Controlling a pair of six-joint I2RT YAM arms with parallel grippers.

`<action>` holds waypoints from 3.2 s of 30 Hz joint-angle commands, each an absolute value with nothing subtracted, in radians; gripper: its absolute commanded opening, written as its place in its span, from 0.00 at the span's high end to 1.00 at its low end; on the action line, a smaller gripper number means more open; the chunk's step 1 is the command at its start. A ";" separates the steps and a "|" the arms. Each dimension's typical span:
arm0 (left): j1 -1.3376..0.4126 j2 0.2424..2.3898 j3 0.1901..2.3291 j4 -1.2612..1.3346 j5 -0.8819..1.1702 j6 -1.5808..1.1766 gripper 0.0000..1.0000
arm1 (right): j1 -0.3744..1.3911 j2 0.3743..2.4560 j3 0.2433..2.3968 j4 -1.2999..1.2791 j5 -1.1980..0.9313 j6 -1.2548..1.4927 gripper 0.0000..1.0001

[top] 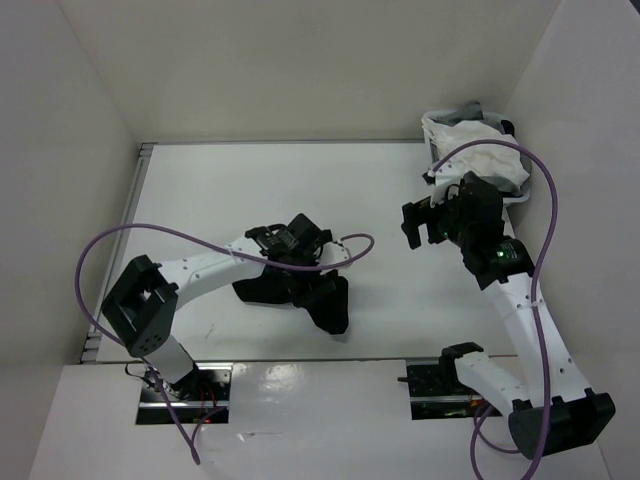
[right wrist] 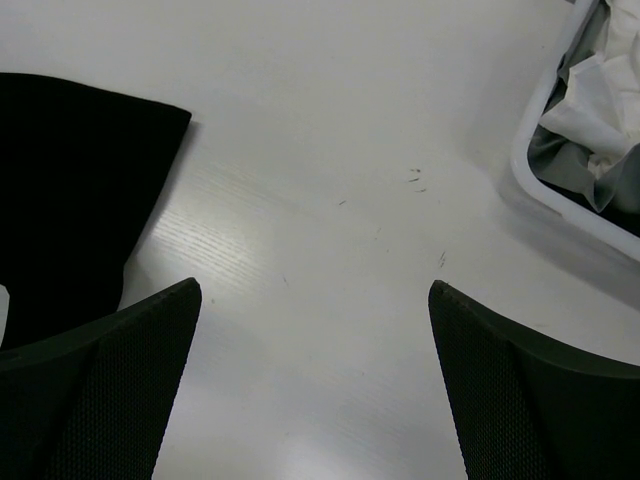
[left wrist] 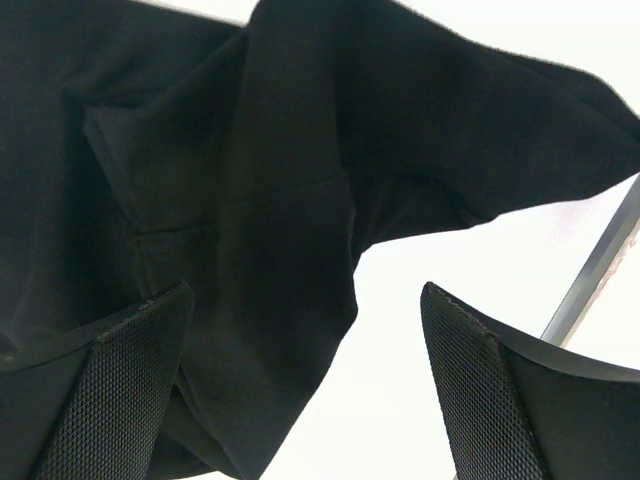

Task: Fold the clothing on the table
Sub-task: Flatten the skirt out

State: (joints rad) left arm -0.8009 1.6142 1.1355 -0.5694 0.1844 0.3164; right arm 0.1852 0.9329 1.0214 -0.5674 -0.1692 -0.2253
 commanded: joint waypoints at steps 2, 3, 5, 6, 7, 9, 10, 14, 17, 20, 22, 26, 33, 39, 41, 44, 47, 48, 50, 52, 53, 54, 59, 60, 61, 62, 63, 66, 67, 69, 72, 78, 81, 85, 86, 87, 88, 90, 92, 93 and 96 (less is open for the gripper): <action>-0.801 1.623 1.203 -0.558 0.209 0.333 0.00 | 0.181 0.951 1.020 -0.523 -0.178 -0.209 0.02; -0.801 1.632 1.203 -0.558 0.236 0.333 0.00 | 0.181 0.951 1.020 -0.523 -0.178 -0.209 0.02; -0.792 1.670 1.213 -0.558 0.268 0.333 0.00 | 0.181 0.951 1.020 -0.523 -0.178 -0.209 0.02; -0.792 1.687 1.213 -0.558 0.302 0.315 0.00 | 0.181 0.951 1.020 -0.523 -0.178 -0.209 0.02; -0.792 1.706 1.235 -0.558 0.302 0.314 0.00 | 0.181 0.951 1.020 -0.523 -0.178 -0.209 0.02; -0.792 1.762 1.258 -0.558 0.334 0.314 0.00 | 0.181 0.951 1.020 -0.523 -0.178 -0.209 0.02; -0.792 1.790 1.278 -0.558 0.353 0.314 0.00 | 0.181 0.951 1.020 -0.523 -0.178 -0.209 0.02; -0.811 1.853 1.330 -0.581 0.377 0.314 0.07 | 0.181 0.942 1.011 -0.523 -0.169 -0.209 0.02; -0.811 1.853 1.330 -0.571 0.365 0.305 0.34 | 0.181 0.942 1.011 -0.523 -0.169 -0.209 0.02; -0.811 1.853 1.330 -0.558 0.328 0.296 0.69 | 0.181 0.933 1.011 -0.523 -0.169 -0.209 0.02; -0.811 1.819 1.321 -0.558 0.313 0.287 0.88 | 0.181 0.933 1.011 -0.523 -0.169 -0.209 0.02; -0.781 1.738 1.321 -0.558 0.252 0.250 1.00 | 0.181 0.923 1.011 -0.523 -0.169 -0.209 0.02; -0.559 1.542 1.321 -0.490 0.138 0.104 1.00 | 0.181 0.923 1.011 -0.523 -0.178 -0.209 0.02; -0.390 1.485 1.258 -0.463 0.143 0.008 0.91 | 0.181 0.933 1.011 -0.523 -0.187 -0.209 0.02; -0.364 1.485 1.258 -0.482 0.143 0.008 0.79 | 0.181 0.933 1.011 -0.523 -0.187 -0.209 0.02; -0.328 1.464 1.223 -0.482 0.225 0.020 0.71 | 0.181 0.933 1.011 -0.523 -0.208 -0.209 0.02; -0.319 1.463 1.203 -0.485 0.265 0.034 0.60 | 0.181 0.982 1.029 -0.523 -0.287 -0.209 0.02; -0.319 1.476 1.203 -0.495 0.265 0.034 0.26 | 0.181 1.008 1.040 -0.523 -0.307 -0.209 0.02; -0.319 1.509 1.227 -0.534 0.265 0.044 0.03 | 0.210 1.122 1.089 -0.532 -0.319 -0.198 0.02; -0.305 1.520 1.227 -0.545 0.252 0.054 0.00 | 0.274 1.216 1.150 -0.547 -0.319 -0.198 0.02; -0.287 1.520 1.227 -0.558 0.242 0.054 0.00 | 0.293 1.303 1.170 -0.561 -0.305 -0.189 0.02; -0.275 1.505 1.227 -0.569 0.233 0.054 0.00 | 0.308 1.342 1.189 -0.561 -0.305 -0.189 0.02; -0.123 1.378 1.215 -0.592 0.233 0.042 0.00 | 0.388 1.538 1.298 -0.493 -0.296 -0.160 0.04; -0.097 1.361 1.215 -0.604 0.233 0.041 0.00 | 0.388 1.572 1.334 -0.483 -0.317 -0.150 0.05; -0.068 1.332 1.203 -0.618 0.242 0.041 0.00 | 0.403 1.604 1.354 -0.483 -0.334 -0.150 0.08; -0.001 1.318 1.186 -0.618 0.268 0.041 0.00 | 0.417 1.639 1.373 -0.468 -0.348 -0.129 0.11; 0.035 1.304 1.175 -0.627 0.288 0.041 0.00 | 0.417 1.705 1.412 -0.454 -0.374 -0.129 0.19; 0.179 1.247 1.157 -0.638 0.362 0.041 0.00 | 0.457 1.822 1.497 -0.445 -0.413 -0.106 0.34; 0.213 1.236 1.157 -0.650 0.379 0.041 0.00 | 0.468 1.847 1.517 -0.436 -0.423 -0.106 0.34; 0.303 1.203 1.147 -0.664 0.431 0.054 0.00 | 0.486 1.912 1.571 -0.425 -0.463 -0.097 0.34; 0.379 1.167 1.137 -0.686 0.457 0.066 0.00 | 0.511 1.971 1.614 -0.391 -0.509 -0.072 0.34; 0.443 1.158 1.106 -0.696 0.492 0.089 0.00 | 0.520 2.166 1.745 -0.391 -0.711 -0.011 0.37; 0.443 1.158 1.097 -0.686 0.483 0.089 0.00 | 0.529 2.255 1.837 -0.402 -0.790 0.020 0.39; 0.443 1.149 1.088 -0.686 0.474 0.089 0.00 | 0.538 2.337 1.966 -0.425 -0.813 0.020 0.40; 0.443 1.140 1.088 -0.677 0.474 0.089 0.00 | 0.538 2.353 1.991 -0.439 -0.813 0.020 0.40; 0.443 1.140 1.088 -0.676 0.474 0.089 0.00 | 0.538 2.370 2.044 -0.466 -0.813 0.020 0.40; 0.443 1.131 1.078 -0.676 0.474 0.089 0.00 | 0.538 2.402 2.071 -0.482 -0.827 0.020 0.41; 0.443 1.131 1.078 -0.666 0.474 0.089 0.00 | 0.538 2.430 2.135 -0.517 -0.839 0.020 0.43; 0.443 1.131 1.078 -0.666 0.474 0.089 0.00 | 0.538 2.454 2.163 -0.535 -0.848 0.020 0.43; 0.443 1.131 1.078 -0.666 0.474 0.089 0.00 | 0.538 2.468 2.172 -0.544 -0.848 0.008 0.43; 0.443 1.149 1.069 -0.666 0.474 0.089 0.00 | 0.538 2.477 2.172 -0.545 -0.839 -0.002 0.43</action>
